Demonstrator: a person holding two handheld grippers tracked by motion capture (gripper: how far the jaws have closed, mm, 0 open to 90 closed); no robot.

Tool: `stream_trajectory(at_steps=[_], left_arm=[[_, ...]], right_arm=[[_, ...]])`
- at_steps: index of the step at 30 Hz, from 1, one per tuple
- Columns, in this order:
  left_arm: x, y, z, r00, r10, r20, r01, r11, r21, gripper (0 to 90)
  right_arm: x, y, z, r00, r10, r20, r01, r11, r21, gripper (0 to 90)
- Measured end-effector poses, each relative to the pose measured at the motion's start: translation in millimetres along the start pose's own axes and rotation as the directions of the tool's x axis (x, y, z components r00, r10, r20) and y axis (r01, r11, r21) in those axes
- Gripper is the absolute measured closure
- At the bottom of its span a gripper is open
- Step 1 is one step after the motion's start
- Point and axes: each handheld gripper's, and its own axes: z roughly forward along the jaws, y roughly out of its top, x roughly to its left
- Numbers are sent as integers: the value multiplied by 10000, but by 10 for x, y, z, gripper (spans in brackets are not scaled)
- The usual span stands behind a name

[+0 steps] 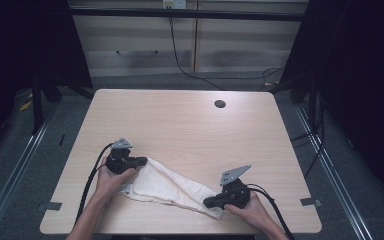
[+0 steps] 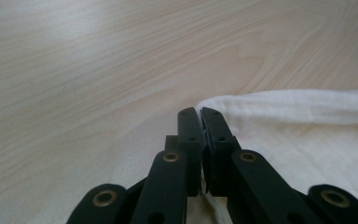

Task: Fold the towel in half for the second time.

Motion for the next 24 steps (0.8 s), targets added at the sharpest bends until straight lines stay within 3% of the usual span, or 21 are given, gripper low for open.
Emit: stream_trajectory(at_steps=[4, 11, 20, 24], left_arm=[[-24, 75, -57, 9999, 92, -93, -96, 9992, -397, 872], [-35, 175, -194, 9999, 5, 122, 10, 9925, -1219, 872], [-269, 347, -302, 9946, 1001, 273, -945, 9826, -1598, 872], [-406, 321, -374, 9867, 1560, 457, -1470, 9764, -1581, 872]], right_arm=[[-56, 29, -13, 9989, 72, 466, -71, 10000, -20, 879], [-217, 87, -57, 9924, 206, 1212, -193, 9997, -126, 880], [-450, 173, -124, 9716, 320, 2346, -301, 9995, -115, 883], [-500, 150, -142, 9704, 558, 2351, -482, 9981, -380, 884]])
